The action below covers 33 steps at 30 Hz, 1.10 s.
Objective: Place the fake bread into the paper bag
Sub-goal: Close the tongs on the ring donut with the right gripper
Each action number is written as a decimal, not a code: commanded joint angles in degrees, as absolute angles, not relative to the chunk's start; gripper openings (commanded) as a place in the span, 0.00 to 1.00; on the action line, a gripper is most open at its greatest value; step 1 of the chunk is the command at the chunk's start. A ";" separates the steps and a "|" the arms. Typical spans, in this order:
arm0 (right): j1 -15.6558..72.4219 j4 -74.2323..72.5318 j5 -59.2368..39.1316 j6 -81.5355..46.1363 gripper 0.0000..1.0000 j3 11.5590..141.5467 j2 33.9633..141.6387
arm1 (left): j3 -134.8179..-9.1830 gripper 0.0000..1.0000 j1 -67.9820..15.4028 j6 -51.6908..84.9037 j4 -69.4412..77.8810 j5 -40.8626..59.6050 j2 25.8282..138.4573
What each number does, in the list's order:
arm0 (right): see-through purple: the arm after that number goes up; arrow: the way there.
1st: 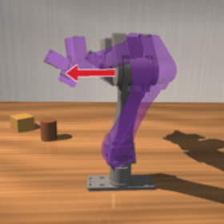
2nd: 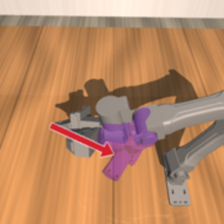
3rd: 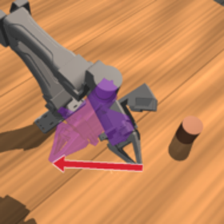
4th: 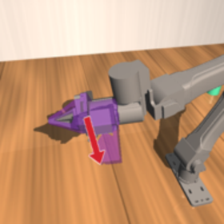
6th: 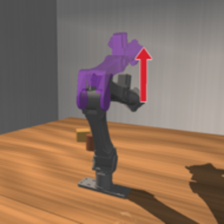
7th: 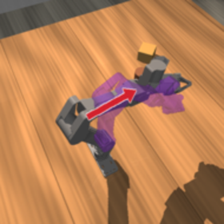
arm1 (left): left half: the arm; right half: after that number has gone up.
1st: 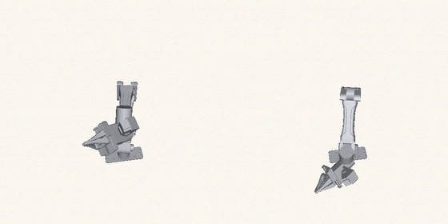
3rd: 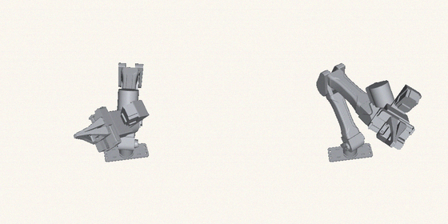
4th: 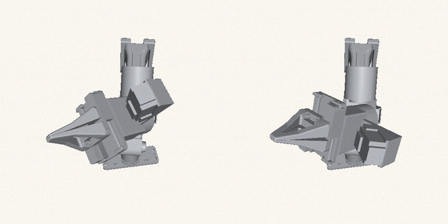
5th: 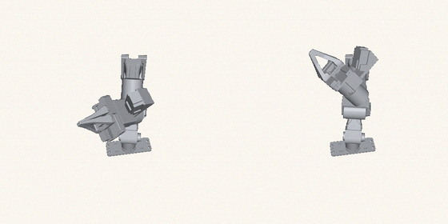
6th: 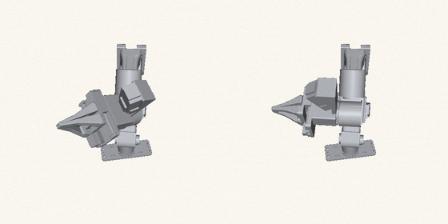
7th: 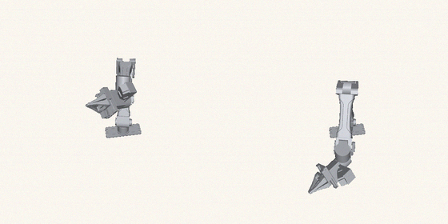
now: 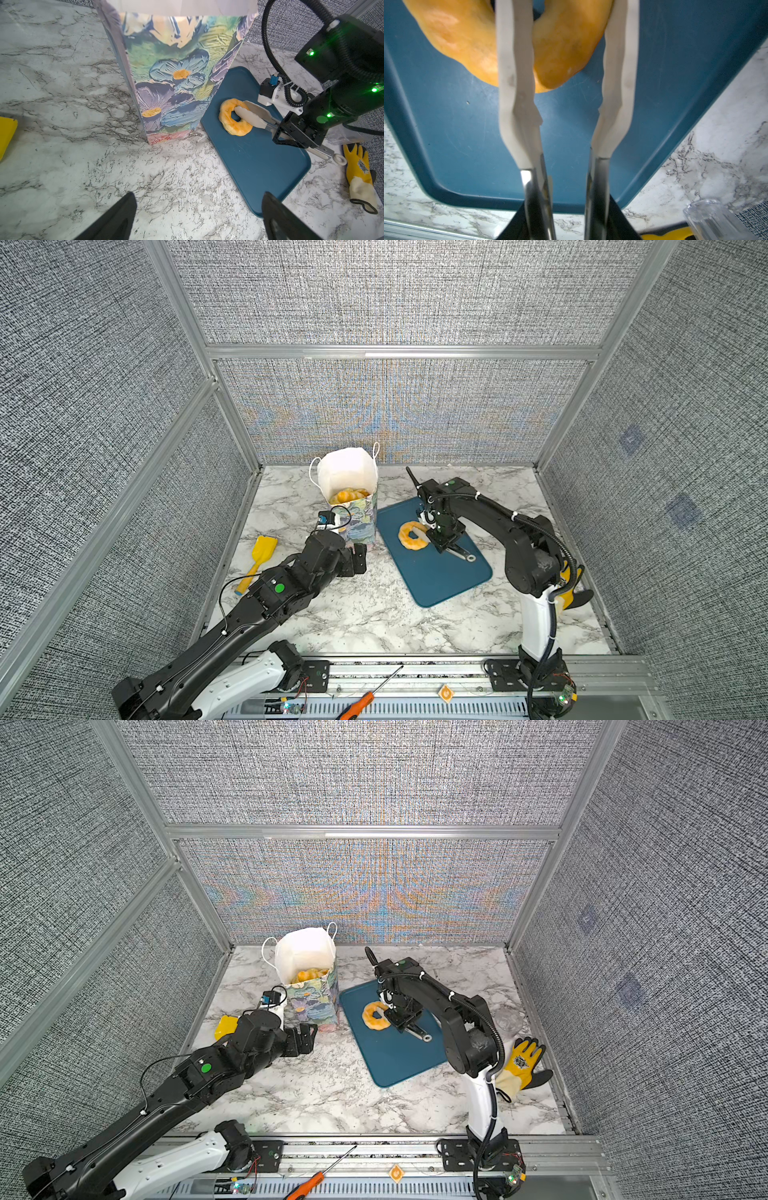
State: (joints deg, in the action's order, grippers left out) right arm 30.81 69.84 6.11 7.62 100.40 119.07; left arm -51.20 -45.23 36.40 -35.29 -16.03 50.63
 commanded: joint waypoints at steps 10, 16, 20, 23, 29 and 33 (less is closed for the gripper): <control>30.43 70.11 2.71 8.53 0.32 100.24 117.30 | -51.59 0.96 -45.20 35.55 -35.77 -17.26 50.10; 29.56 68.82 -0.26 8.17 0.31 99.93 115.36 | -51.85 0.96 -45.18 35.60 -36.21 -17.71 49.70; 29.28 68.69 -0.45 7.99 0.30 99.59 114.66 | -52.16 0.96 -45.18 35.16 -35.97 -18.41 49.14; 29.02 68.12 -1.03 7.92 0.30 98.97 113.85 | -52.71 0.97 -45.18 34.85 -36.17 -18.78 49.11; 28.57 67.85 -2.37 7.51 0.30 98.93 112.11 | -53.84 0.97 -45.30 34.28 -36.65 -18.83 49.74; 28.39 67.76 -3.23 7.28 0.29 99.05 110.80 | -54.31 0.97 -45.11 33.97 -36.74 -19.16 49.44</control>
